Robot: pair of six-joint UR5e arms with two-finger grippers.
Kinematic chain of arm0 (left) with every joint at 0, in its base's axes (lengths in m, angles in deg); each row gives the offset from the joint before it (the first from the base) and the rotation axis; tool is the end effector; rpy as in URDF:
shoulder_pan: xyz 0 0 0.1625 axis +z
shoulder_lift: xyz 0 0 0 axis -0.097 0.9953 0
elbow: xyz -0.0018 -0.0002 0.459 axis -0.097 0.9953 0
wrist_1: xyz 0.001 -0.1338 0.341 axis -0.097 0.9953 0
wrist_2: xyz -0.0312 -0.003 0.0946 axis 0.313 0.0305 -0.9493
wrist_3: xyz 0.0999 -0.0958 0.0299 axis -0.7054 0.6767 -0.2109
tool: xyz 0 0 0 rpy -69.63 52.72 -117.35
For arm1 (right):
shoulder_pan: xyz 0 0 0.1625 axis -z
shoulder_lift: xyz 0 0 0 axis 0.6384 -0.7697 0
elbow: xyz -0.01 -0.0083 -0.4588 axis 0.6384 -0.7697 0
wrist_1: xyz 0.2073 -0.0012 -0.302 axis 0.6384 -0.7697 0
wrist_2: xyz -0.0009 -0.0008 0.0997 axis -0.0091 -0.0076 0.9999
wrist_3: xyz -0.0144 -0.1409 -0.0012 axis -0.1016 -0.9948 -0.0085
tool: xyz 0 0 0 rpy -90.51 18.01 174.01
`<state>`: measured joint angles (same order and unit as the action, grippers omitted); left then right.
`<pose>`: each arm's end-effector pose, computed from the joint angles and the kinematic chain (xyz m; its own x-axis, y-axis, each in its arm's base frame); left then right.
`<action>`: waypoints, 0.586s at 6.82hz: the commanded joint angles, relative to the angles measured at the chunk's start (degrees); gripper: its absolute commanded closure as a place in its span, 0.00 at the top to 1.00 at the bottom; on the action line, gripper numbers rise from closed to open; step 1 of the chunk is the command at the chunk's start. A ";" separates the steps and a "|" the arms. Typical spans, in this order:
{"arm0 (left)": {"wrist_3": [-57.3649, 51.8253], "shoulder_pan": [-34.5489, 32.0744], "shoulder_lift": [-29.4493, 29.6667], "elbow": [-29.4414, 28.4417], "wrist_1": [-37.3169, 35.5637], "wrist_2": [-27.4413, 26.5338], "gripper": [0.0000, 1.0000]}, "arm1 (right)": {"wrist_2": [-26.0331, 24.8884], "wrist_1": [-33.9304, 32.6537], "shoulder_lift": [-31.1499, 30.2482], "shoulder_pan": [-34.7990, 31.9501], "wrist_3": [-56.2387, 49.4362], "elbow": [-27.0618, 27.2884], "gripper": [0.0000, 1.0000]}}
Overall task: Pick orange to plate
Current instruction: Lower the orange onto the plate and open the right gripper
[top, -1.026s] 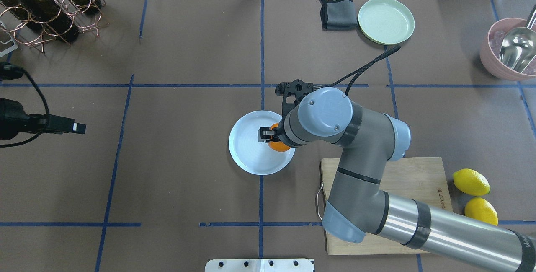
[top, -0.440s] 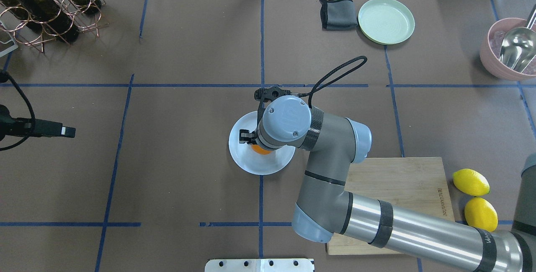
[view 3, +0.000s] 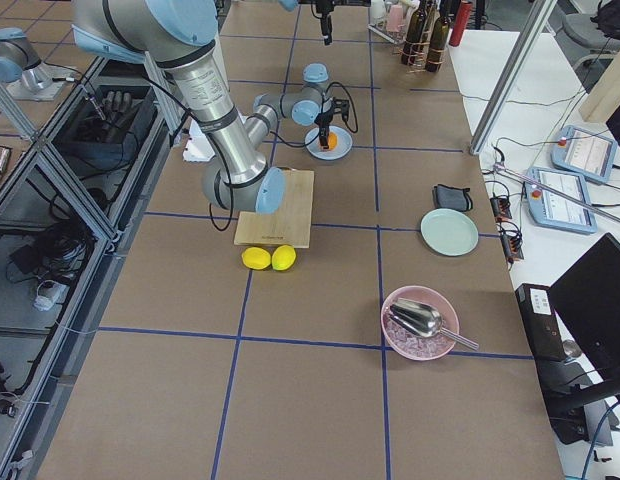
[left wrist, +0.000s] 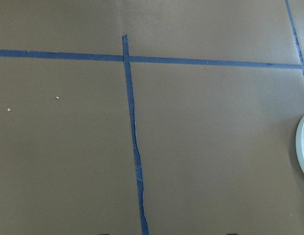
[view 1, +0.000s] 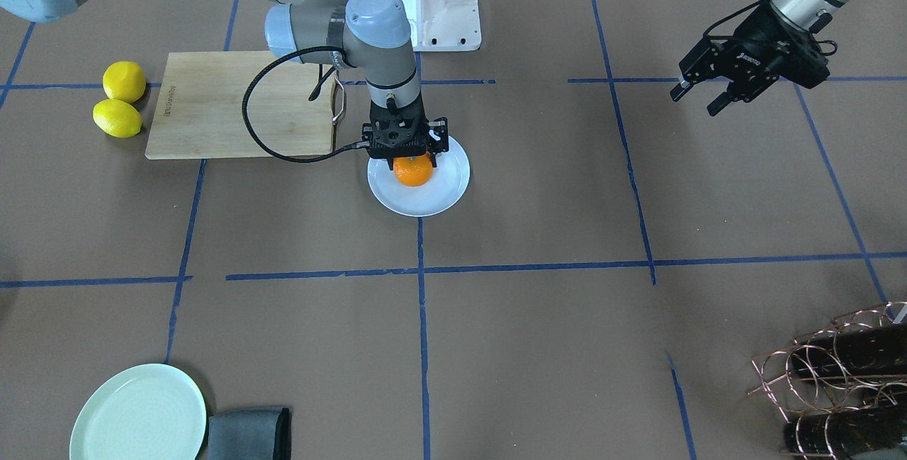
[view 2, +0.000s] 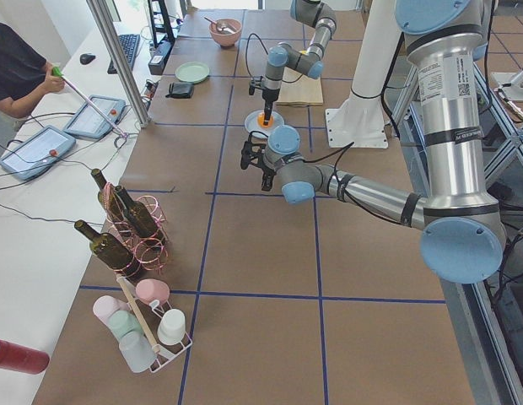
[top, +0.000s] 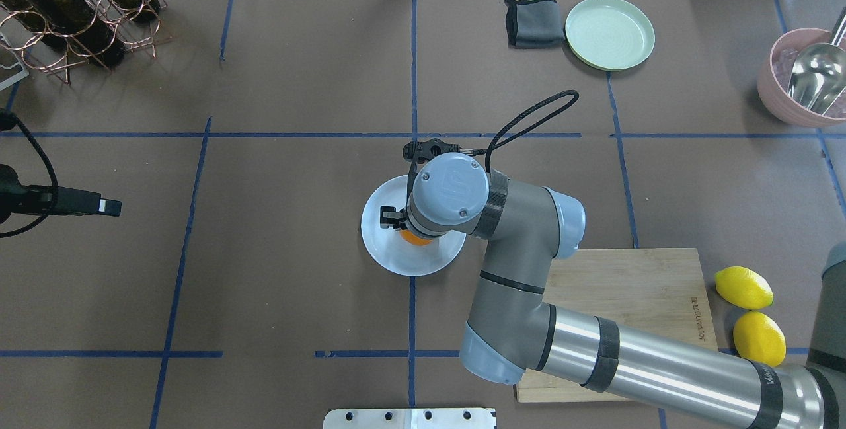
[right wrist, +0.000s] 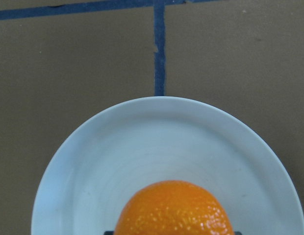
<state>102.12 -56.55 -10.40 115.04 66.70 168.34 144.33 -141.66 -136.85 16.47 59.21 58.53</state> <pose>0.2104 -0.3384 0.5020 0.3919 0.1287 -0.9110 0.1226 0.9740 0.1904 -0.6356 -0.3939 0.3009 0.6309 0.0240 0.7755 -0.1393 0.9868 0.0828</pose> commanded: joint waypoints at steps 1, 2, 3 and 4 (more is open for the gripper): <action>0.07 0.19 0.16 -0.75 0.06 -0.11 0.85 | -0.38 -0.30 0.30 0.00 0.25 0.09 1.00; 0.24 0.27 0.16 -0.75 0.06 -0.11 0.85 | -0.38 -0.47 1.00 -0.43 0.25 1.31 1.00; 0.25 0.27 0.16 -0.75 0.06 -0.11 0.85 | 0.58 -3.69 0.22 -1.92 0.33 6.28 1.00; -0.01 0.10 0.08 -0.66 0.06 0.06 0.85 | 4.94 -11.47 -1.87 -5.67 -0.19 15.03 1.00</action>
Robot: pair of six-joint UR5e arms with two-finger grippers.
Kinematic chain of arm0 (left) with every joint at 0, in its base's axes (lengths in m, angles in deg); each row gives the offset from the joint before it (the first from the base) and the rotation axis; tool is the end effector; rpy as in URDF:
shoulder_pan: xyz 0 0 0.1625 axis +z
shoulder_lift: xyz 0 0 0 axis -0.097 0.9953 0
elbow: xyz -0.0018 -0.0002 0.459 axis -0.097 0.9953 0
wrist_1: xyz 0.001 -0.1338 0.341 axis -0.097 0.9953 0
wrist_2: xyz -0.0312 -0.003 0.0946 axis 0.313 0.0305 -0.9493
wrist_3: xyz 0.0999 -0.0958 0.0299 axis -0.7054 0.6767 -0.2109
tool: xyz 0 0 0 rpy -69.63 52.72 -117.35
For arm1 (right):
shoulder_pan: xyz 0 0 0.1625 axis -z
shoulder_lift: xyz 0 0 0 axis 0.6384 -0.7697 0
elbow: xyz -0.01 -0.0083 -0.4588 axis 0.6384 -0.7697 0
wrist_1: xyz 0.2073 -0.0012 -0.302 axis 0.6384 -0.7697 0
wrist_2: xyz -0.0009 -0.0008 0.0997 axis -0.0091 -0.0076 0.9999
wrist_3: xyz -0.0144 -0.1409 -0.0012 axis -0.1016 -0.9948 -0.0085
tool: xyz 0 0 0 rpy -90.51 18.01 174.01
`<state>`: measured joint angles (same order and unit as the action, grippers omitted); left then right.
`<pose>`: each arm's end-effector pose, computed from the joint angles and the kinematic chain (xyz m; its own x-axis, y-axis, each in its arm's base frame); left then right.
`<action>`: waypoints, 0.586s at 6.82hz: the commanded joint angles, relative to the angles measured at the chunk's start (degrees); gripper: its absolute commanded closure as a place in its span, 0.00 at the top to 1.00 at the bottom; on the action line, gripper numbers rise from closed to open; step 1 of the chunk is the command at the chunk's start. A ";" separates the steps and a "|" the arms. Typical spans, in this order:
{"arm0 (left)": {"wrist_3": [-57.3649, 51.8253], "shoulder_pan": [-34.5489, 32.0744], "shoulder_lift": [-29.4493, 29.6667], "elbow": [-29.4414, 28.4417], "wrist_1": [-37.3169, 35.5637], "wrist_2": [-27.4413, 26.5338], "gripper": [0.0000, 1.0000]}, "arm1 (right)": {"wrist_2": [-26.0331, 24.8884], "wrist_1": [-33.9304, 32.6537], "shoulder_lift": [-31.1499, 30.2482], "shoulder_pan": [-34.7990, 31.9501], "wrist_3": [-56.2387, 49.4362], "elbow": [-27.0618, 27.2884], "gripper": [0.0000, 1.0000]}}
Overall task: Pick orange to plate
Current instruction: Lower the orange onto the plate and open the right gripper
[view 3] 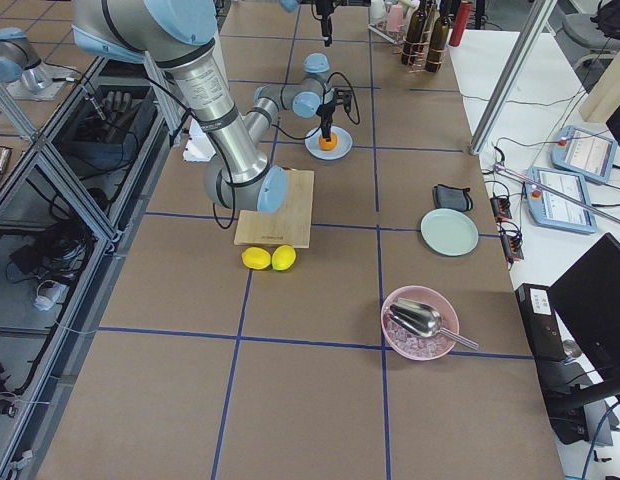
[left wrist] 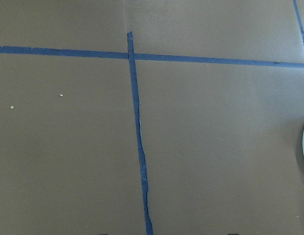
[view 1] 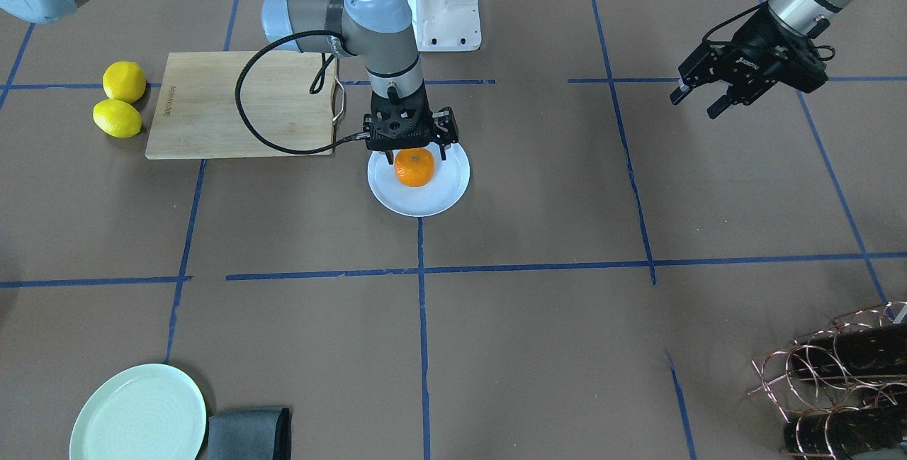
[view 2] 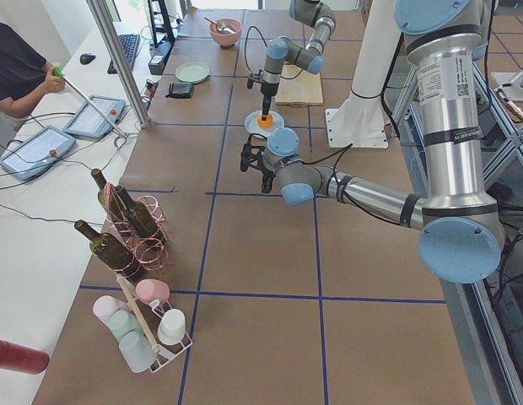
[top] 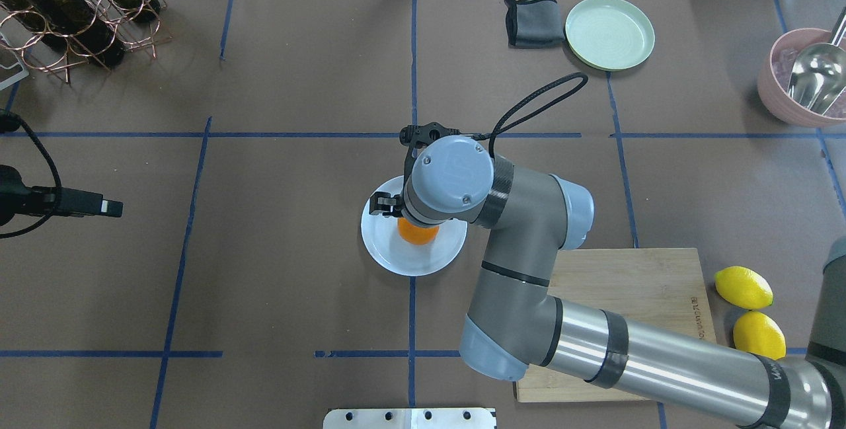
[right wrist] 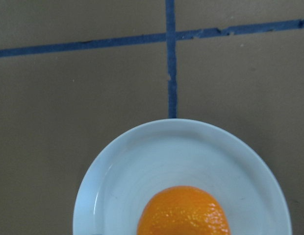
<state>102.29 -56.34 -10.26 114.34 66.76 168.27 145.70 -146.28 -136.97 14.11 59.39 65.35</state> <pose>0.2129 -0.3394 0.5068 0.3966 0.1210 -0.9100 0.1201 0.9759 0.1821 -0.5951 -0.4046 0.2657 0.5988 0.0397 0.7999 -0.1665 0.9831 0.0758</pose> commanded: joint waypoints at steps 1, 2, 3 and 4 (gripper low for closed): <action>-1.06 -0.37 -0.59 -0.57 0.09 0.48 0.84 | 9.88 -9.70 -8.12 -8.48 -1.42 17.34 1.00; -4.72 -0.73 -1.03 -1.27 -0.09 0.57 0.84 | 16.38 -9.91 -14.89 -15.06 -8.13 22.04 1.00; -12.41 -2.21 -4.08 -2.23 -0.35 0.57 0.84 | 22.19 -9.56 -24.26 -21.04 -19.60 24.96 1.00; -21.89 -6.57 -6.29 -3.64 -0.53 1.01 0.84 | 23.90 -9.56 -31.32 -26.67 -33.20 25.69 1.00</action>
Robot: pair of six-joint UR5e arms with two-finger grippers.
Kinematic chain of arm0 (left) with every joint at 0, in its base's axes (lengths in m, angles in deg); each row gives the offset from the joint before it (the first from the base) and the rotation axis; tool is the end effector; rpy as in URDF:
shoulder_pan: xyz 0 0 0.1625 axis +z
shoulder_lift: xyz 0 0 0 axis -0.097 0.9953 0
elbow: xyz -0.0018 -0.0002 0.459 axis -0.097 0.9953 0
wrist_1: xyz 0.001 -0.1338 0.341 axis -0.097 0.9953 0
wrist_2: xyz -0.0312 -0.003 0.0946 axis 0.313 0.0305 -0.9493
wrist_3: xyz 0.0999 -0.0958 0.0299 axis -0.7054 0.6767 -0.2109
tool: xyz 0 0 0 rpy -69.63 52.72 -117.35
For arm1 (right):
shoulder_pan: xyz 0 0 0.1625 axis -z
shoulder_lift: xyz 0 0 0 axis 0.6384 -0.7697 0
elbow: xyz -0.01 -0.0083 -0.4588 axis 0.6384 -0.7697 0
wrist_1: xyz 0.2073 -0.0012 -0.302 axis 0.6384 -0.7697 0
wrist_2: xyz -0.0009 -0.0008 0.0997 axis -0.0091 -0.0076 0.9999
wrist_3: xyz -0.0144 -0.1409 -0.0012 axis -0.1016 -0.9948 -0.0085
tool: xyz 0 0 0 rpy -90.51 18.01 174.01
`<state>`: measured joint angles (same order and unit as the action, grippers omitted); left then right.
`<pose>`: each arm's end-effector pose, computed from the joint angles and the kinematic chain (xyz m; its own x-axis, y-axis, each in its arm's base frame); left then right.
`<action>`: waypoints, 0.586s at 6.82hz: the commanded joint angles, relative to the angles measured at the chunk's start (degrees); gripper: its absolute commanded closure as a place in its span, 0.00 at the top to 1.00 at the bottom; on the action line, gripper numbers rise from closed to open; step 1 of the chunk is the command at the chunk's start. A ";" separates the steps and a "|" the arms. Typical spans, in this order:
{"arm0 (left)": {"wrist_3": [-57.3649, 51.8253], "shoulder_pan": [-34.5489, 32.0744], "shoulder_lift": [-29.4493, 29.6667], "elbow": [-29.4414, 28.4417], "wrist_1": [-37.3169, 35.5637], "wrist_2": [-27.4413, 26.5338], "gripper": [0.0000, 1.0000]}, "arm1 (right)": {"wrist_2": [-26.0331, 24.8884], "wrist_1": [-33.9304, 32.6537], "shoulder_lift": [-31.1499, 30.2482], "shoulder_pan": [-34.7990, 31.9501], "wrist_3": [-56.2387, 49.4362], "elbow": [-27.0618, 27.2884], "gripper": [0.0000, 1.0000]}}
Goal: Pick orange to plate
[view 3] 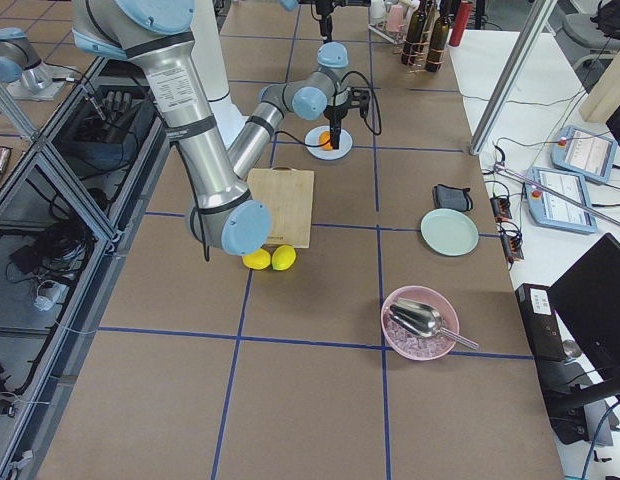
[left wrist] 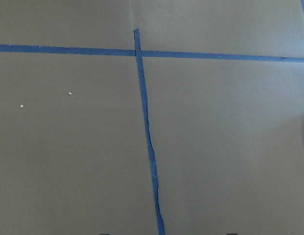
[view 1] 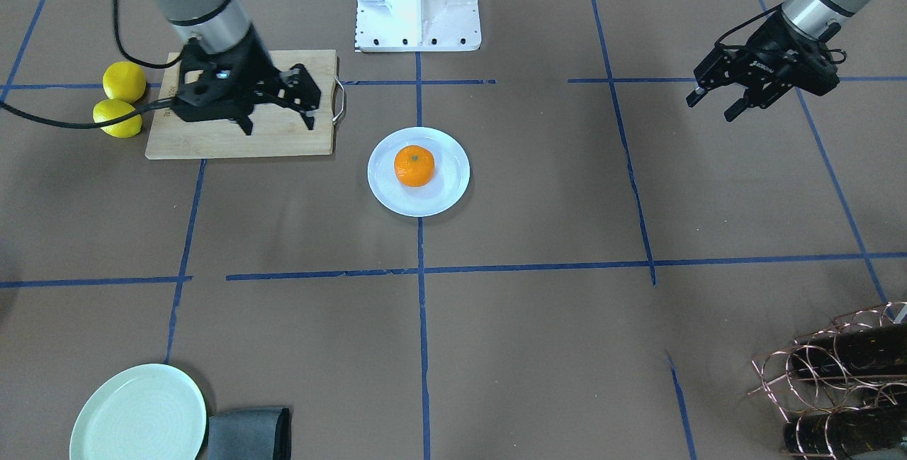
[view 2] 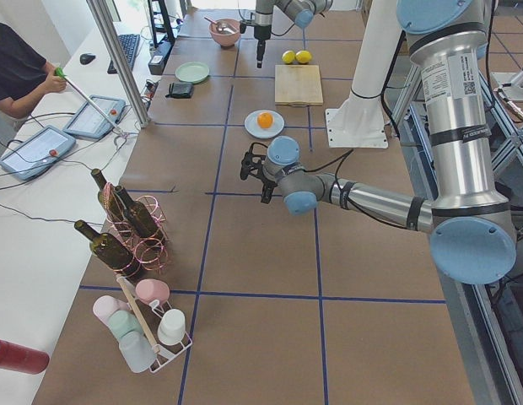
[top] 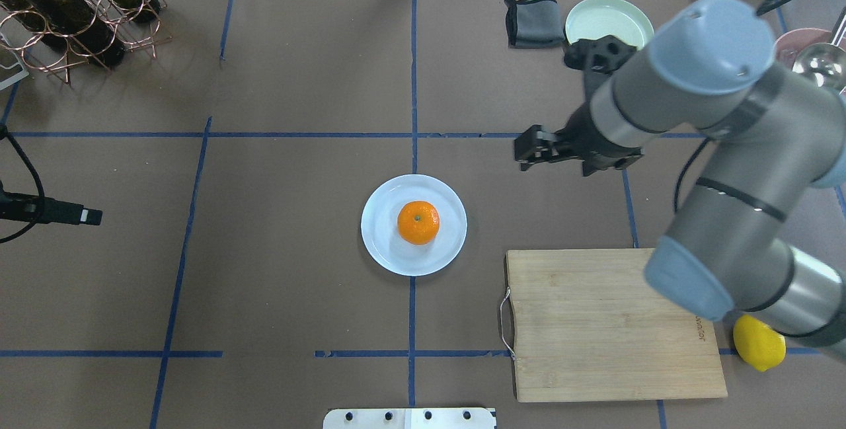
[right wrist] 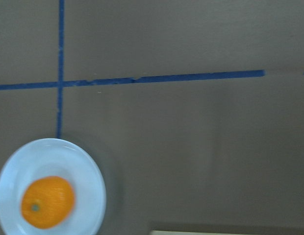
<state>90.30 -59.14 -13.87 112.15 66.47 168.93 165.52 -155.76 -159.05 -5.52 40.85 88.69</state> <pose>0.1849 -0.3321 0.5501 0.4753 0.2292 -0.8495 0.0520 0.9565 0.2872 -0.3363 -0.4272 0.3620 0.6200 -0.0199 0.7844 -0.0494 0.9967 0.0643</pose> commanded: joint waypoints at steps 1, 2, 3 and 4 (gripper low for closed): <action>-19.30 -10.87 -3.31 -4.59 -0.93 5.66 0.83 | 6.70 -0.43 -14.01 -13.36 -26.79 1.40 1.00; -26.53 -17.64 -3.05 -5.93 -4.59 10.93 0.83 | 10.64 -0.52 -16.84 -20.65 -36.49 -1.66 1.00; -32.87 -19.45 -2.88 -5.07 -11.68 11.86 0.83 | 13.55 -0.61 -19.05 -26.90 -46.07 -5.17 1.00; -38.50 -24.25 -2.53 -4.45 -18.88 12.30 0.83 | 13.93 -0.78 -21.77 -31.75 -53.04 -6.25 1.00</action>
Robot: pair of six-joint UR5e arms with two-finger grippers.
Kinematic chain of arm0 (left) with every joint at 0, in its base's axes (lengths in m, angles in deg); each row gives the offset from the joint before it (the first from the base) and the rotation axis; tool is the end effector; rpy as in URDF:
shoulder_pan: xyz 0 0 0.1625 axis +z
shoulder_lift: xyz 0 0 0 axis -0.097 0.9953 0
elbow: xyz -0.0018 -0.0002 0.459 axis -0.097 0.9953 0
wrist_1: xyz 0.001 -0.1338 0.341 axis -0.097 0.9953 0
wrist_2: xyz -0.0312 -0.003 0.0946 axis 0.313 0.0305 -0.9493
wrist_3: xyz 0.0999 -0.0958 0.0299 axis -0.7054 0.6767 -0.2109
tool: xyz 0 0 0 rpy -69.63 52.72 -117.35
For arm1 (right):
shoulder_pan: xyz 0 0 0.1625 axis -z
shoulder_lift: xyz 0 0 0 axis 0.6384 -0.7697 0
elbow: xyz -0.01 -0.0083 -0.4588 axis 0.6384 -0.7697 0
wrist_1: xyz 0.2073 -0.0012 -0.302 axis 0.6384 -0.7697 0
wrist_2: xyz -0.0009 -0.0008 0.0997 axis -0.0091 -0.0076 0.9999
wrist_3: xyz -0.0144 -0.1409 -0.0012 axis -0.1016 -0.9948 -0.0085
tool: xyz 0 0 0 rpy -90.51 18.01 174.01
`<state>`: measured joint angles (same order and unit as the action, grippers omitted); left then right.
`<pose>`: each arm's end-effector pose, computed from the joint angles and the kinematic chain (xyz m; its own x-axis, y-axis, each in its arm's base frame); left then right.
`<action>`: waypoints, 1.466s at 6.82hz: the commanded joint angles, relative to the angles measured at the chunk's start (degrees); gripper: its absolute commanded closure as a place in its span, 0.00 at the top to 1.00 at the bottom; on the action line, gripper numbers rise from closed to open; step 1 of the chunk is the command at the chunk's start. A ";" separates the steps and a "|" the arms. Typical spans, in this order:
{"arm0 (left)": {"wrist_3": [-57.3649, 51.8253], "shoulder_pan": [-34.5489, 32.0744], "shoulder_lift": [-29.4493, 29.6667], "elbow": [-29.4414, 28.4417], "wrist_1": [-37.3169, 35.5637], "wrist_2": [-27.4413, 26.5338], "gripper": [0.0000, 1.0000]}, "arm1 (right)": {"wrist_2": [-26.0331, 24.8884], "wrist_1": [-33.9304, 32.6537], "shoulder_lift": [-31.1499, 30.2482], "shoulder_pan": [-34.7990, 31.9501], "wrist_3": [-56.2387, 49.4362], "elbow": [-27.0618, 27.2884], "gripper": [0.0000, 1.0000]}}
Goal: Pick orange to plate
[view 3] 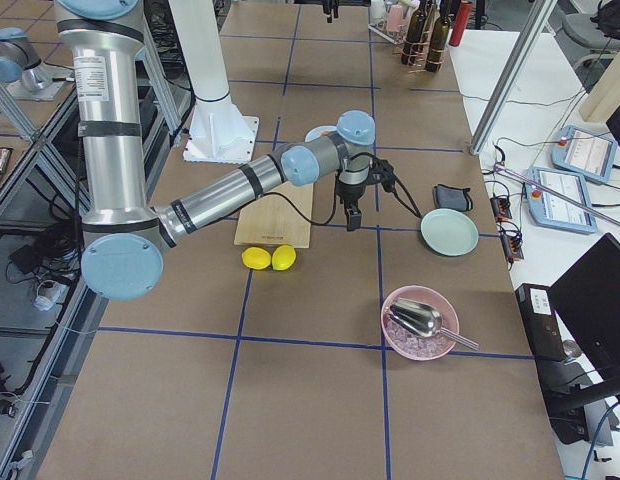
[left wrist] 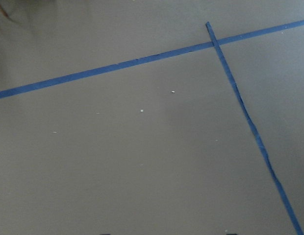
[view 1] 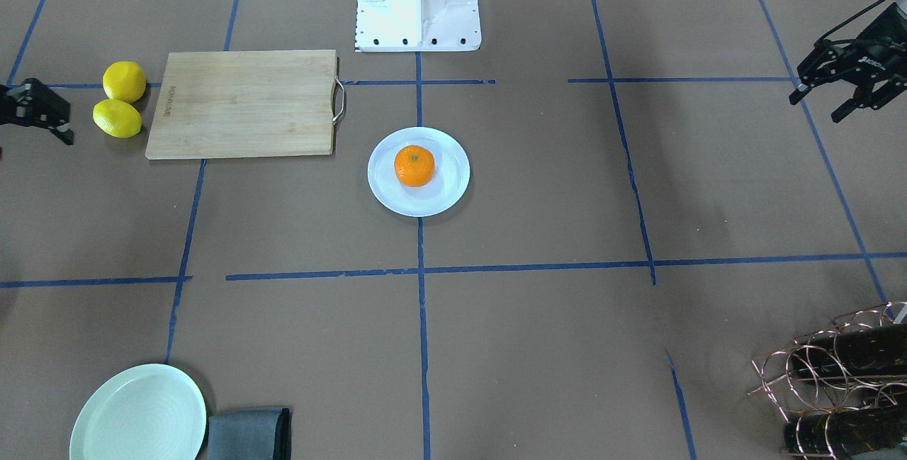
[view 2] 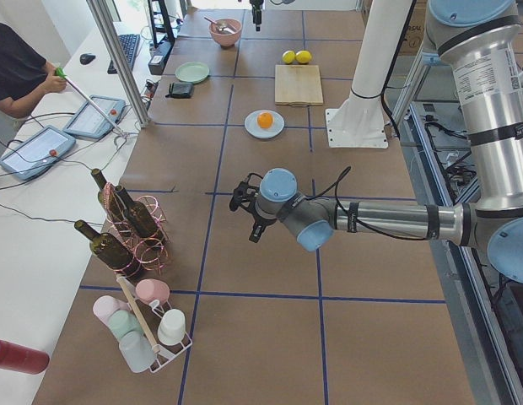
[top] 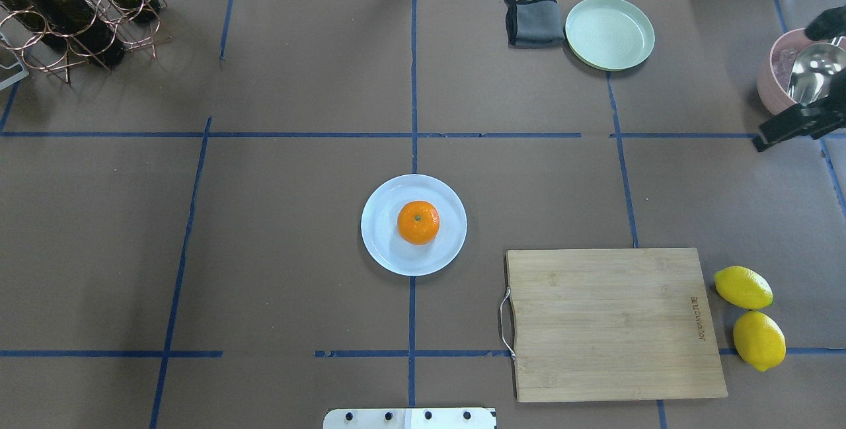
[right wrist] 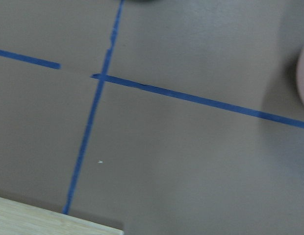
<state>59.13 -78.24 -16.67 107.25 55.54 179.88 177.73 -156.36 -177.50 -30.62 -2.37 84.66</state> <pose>0.0756 -0.3376 0.6244 0.5548 0.3620 -0.7491 -0.0630 0.9161 0.3961 -0.1151 -0.4343 0.5389 0.6749 -0.2354 0.6994 0.1421 0.9715 0.1898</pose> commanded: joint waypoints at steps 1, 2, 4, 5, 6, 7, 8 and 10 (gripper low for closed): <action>-14.43 -7.54 2.46 0.72 -17.69 1.53 0.83 | 1.81 -3.84 -5.51 -11.39 -16.16 -2.31 1.00; -20.94 -10.61 6.05 1.85 -30.66 1.53 0.83 | 1.90 -9.53 -6.49 -14.92 -24.40 -2.84 1.00; -32.57 -16.77 14.92 1.77 -54.68 0.65 0.86 | 2.86 -12.05 -6.94 -17.15 -25.71 -3.71 1.00; -33.39 -19.41 14.27 1.86 -56.87 -0.57 1.00 | 2.87 -12.22 -6.94 -17.76 -25.71 -4.16 1.00; -32.53 -19.43 12.43 2.47 -56.81 -0.23 1.00 | 2.87 -12.05 -6.94 -17.77 -25.62 -4.51 1.00; -33.31 -19.96 12.50 2.56 -58.72 -1.01 1.00 | 2.95 -11.79 -7.03 -17.77 -25.02 -5.12 1.00; -33.31 -20.48 10.94 3.09 -58.48 -0.85 1.00 | 2.87 -11.70 -7.29 -17.77 -24.83 -6.17 1.00; -32.70 -20.05 10.74 0.99 -58.22 -0.14 1.00 | 2.95 -11.44 -7.29 -17.68 -24.83 -5.84 1.00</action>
<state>26.02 -98.49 -5.78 109.32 -2.82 179.45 180.62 -167.97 -184.79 -48.34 -27.24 78.62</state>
